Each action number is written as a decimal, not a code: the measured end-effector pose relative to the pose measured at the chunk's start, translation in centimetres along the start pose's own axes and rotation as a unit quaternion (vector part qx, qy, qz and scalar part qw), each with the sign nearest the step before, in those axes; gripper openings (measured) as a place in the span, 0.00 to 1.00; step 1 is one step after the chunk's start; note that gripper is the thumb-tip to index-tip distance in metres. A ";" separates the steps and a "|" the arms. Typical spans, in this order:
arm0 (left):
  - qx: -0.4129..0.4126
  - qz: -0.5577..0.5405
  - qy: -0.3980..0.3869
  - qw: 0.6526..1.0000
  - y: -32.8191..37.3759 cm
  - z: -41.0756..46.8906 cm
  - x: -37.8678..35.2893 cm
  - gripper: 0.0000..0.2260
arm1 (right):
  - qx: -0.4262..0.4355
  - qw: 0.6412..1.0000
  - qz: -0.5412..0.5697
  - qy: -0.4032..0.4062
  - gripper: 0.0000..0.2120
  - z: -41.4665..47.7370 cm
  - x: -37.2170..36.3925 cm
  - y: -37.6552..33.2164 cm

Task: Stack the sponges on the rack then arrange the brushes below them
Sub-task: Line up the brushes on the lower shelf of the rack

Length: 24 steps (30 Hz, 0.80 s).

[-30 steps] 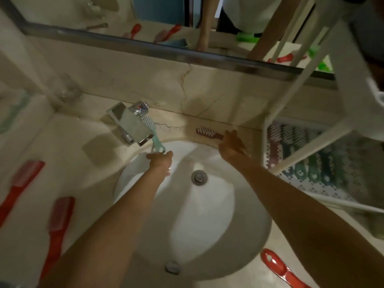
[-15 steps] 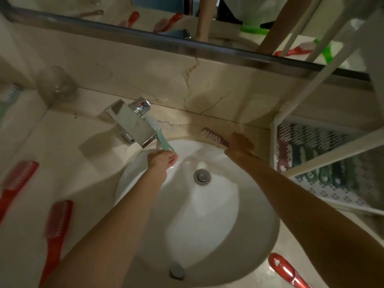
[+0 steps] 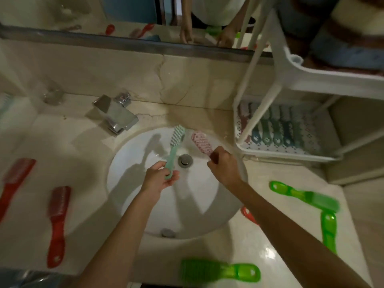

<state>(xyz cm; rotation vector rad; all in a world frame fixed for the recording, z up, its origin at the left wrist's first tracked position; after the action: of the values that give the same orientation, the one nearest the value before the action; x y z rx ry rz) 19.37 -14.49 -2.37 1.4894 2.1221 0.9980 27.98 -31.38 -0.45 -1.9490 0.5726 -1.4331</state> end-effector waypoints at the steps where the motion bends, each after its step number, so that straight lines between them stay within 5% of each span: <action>1: -0.005 0.019 -0.011 1.000 -0.3 -0.9 -0.6 0.12 | 0.007 1.000 0.017 0.015 0.07 -1.4 0.4 0.6; 12: -0.058 0.189 -0.151 0.969 -0.4 -7.3 -10.2 0.16 | -0.019 0.956 0.169 0.240 0.02 -8.8 8.0 8.7; 24: -0.112 0.190 -0.099 0.970 8.4 -5.7 -21.6 0.11 | -0.121 0.959 0.094 0.238 0.10 0.6 20.1 13.6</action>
<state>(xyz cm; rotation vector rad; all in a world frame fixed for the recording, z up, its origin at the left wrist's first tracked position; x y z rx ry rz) 29.44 -34.72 5.39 1.8289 1.5623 1.1182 35.10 -54.26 3.18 -1.6621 1.1684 -1.7811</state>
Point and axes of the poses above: each hand's wrist, its own z-axis towards the middle knuckle, its own x-axis out of the back of the hand, y = z × x, the point moved 3 cm from there along z, towards the middle knuckle, and after that the axes turned 11 degrees about z, right-handed, at the moved point
